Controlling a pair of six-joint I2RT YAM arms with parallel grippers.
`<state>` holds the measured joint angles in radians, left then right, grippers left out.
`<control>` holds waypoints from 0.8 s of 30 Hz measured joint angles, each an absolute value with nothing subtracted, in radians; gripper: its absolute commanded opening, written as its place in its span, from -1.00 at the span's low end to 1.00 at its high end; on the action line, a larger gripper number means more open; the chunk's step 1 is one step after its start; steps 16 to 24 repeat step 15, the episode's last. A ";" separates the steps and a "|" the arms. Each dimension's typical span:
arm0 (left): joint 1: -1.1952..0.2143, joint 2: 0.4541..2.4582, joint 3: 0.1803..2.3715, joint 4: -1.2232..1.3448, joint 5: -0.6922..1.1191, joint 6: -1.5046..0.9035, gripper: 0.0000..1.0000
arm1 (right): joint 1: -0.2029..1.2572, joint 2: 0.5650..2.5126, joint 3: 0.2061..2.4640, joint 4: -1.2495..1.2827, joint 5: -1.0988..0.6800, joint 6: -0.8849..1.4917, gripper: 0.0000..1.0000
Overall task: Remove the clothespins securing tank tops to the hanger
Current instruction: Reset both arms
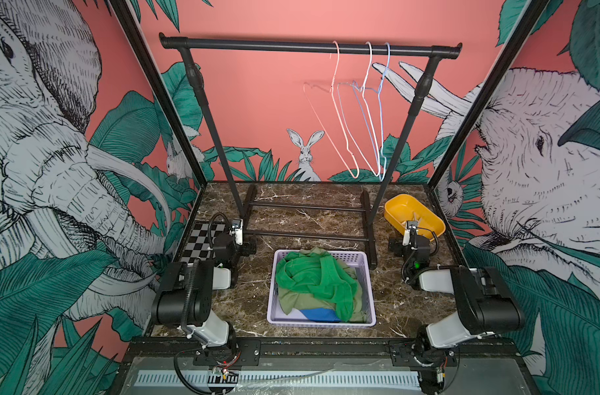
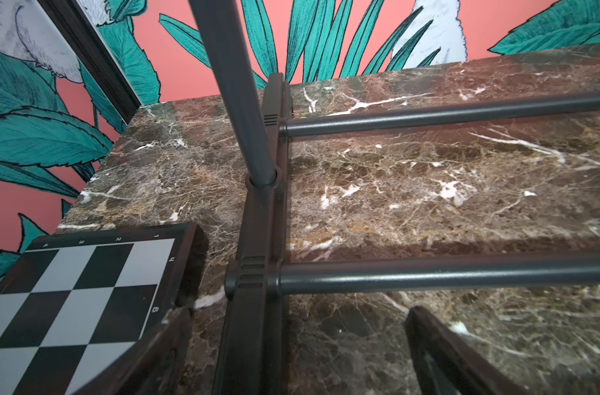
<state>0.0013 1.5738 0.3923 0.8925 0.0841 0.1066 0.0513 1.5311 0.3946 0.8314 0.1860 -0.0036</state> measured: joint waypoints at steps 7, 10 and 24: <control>-0.004 1.574 0.393 0.871 0.067 0.110 0.98 | 0.051 1.531 0.395 0.831 0.185 -0.004 0.98; -0.004 1.574 0.393 0.869 0.064 0.110 0.99 | 0.051 1.531 0.395 0.830 0.185 -0.004 0.98; -0.015 1.574 0.397 0.864 0.043 0.116 0.99 | 0.051 1.531 0.395 0.829 0.183 -0.004 0.98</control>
